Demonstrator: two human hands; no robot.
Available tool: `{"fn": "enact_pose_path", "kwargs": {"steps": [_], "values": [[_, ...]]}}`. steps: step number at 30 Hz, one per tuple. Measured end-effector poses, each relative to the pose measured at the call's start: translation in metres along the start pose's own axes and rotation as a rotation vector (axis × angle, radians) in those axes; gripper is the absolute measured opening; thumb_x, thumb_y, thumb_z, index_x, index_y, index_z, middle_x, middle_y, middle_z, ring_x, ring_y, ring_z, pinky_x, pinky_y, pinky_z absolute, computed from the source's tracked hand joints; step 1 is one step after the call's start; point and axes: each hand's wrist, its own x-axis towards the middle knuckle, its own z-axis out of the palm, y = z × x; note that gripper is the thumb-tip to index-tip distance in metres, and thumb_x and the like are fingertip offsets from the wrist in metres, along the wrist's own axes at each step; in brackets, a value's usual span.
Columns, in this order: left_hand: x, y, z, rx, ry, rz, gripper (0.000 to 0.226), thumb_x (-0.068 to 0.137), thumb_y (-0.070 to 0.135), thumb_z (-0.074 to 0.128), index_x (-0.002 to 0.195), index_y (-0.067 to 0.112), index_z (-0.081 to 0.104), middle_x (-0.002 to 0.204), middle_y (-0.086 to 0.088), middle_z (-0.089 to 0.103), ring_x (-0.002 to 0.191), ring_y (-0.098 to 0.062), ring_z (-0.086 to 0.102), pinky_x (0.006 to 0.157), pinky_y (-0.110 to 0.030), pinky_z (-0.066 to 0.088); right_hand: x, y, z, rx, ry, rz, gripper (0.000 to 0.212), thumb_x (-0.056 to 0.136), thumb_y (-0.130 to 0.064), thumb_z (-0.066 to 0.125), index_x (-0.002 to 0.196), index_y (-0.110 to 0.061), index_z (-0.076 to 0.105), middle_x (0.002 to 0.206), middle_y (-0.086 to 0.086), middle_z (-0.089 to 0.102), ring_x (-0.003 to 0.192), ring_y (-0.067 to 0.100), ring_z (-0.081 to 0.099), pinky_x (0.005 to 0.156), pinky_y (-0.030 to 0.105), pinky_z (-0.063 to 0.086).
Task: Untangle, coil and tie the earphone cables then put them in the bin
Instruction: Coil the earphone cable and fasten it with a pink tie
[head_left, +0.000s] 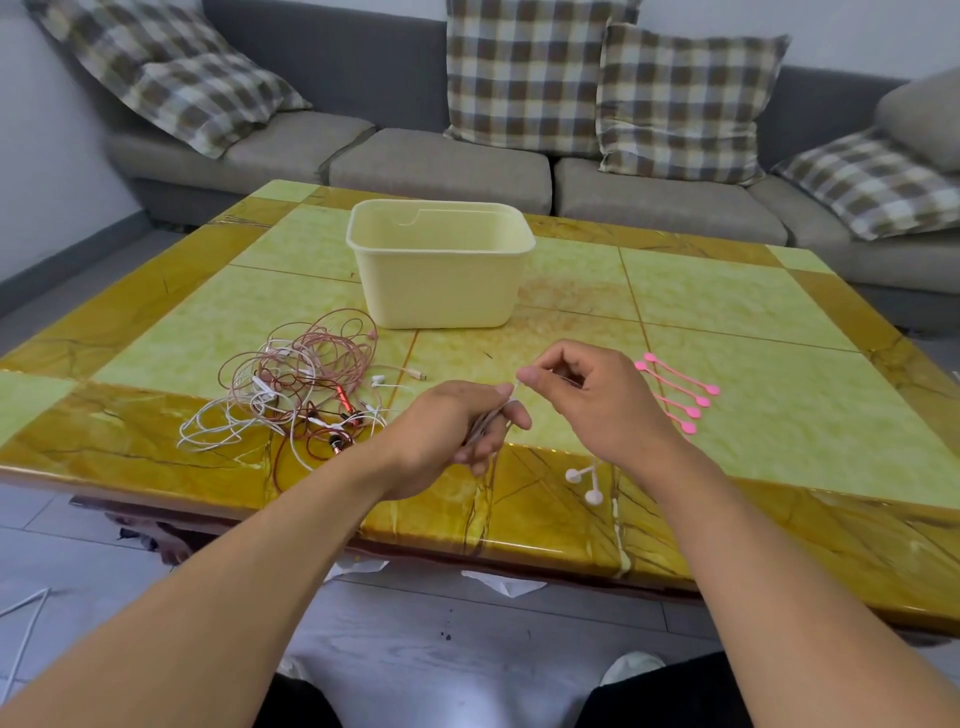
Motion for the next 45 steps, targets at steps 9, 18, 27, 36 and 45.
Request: {"fn": "enact_pose_path", "kwargs": {"steps": [9,18,27,36,45], "values": [[0.005,0.012,0.000,-0.585,0.142,0.136,0.030,0.108,0.016,0.036,0.111,0.002,0.063,0.069,-0.001,0.065,0.052,-0.013,0.059,0.066,-0.026,0.057,0.005,0.021,0.014,0.118,-0.090,0.204,0.014,0.097,-0.033,0.067,0.093,-0.027,0.078,0.058,-0.009,0.058,0.054,0.011,0.042,0.056,0.028,0.035],[0.018,0.001,-0.013,-0.515,0.401,0.274,0.028,0.110,0.006,0.030,0.129,0.000,0.050,0.126,-0.011,0.070,0.116,-0.022,0.068,0.106,-0.036,0.049,-0.009,-0.002,0.036,-0.021,-0.422,0.202,0.024,0.099,-0.044,0.062,0.113,-0.031,0.078,0.059,-0.004,0.064,0.045,0.013,0.050,0.052,0.025,0.042],[0.011,-0.013,-0.009,0.216,0.289,0.062,0.031,0.111,0.021,0.034,0.120,0.007,0.060,0.093,-0.004,0.075,0.089,-0.021,0.074,0.097,-0.036,0.055,-0.011,-0.006,0.016,-0.224,-0.226,0.064,0.017,0.094,-0.042,0.068,0.088,-0.031,0.080,0.064,-0.017,0.064,0.056,0.001,0.055,0.058,0.024,0.039],[0.002,-0.001,-0.006,0.220,0.009,-0.112,0.054,0.109,0.041,0.033,0.079,0.005,0.060,0.051,0.000,0.035,0.044,-0.013,0.034,0.054,-0.029,0.038,-0.003,0.002,0.007,-0.005,-0.027,0.066,0.013,0.075,-0.033,0.088,0.075,-0.028,0.076,0.075,0.000,0.071,0.070,0.022,0.061,0.062,0.036,0.048],[0.005,0.001,-0.008,-0.233,0.019,-0.079,0.043,0.107,0.028,0.040,0.065,0.017,0.043,0.050,0.002,0.026,0.038,-0.010,0.021,0.049,-0.026,0.037,-0.004,0.001,0.012,0.204,-0.055,0.123,0.004,0.086,-0.028,0.079,0.090,-0.029,0.081,0.080,0.008,0.075,0.070,0.008,0.064,0.067,0.024,0.051]]}}
